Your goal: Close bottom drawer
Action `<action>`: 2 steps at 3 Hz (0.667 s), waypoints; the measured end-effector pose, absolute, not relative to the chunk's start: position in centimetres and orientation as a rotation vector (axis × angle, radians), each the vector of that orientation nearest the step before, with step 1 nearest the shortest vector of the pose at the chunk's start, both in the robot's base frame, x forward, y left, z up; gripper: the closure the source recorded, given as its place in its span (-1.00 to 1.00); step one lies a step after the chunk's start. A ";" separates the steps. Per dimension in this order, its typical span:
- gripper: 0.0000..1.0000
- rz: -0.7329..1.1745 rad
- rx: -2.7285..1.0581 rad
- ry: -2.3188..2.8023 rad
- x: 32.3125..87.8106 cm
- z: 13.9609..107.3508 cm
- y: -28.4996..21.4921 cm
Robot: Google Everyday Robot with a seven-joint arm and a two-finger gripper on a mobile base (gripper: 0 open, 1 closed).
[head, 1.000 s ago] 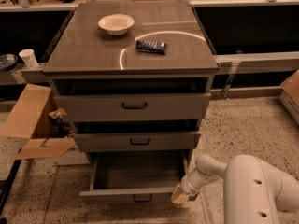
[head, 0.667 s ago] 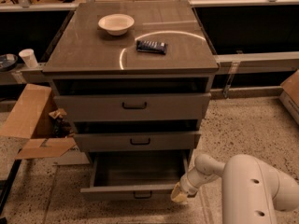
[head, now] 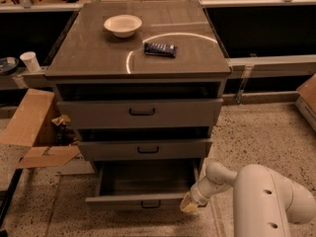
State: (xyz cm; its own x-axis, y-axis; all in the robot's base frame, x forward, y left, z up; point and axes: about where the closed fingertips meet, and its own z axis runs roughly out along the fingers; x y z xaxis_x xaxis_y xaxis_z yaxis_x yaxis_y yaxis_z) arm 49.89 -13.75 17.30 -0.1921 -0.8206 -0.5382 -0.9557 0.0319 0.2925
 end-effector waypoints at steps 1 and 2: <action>-0.31 0.893 -1.838 2.084 49.9 17.3 -13.8; -0.78 0.893 -1.838 2.084 49.9 17.3 -13.8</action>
Offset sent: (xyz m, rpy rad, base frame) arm 0.0000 0.0000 0.0000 0.0000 0.0000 0.0000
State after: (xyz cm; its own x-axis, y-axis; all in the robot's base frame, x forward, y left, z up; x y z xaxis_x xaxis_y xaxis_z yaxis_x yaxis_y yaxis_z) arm 49.88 -13.75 17.30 -0.1921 -0.8206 -0.5382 -0.9557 0.0319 0.2926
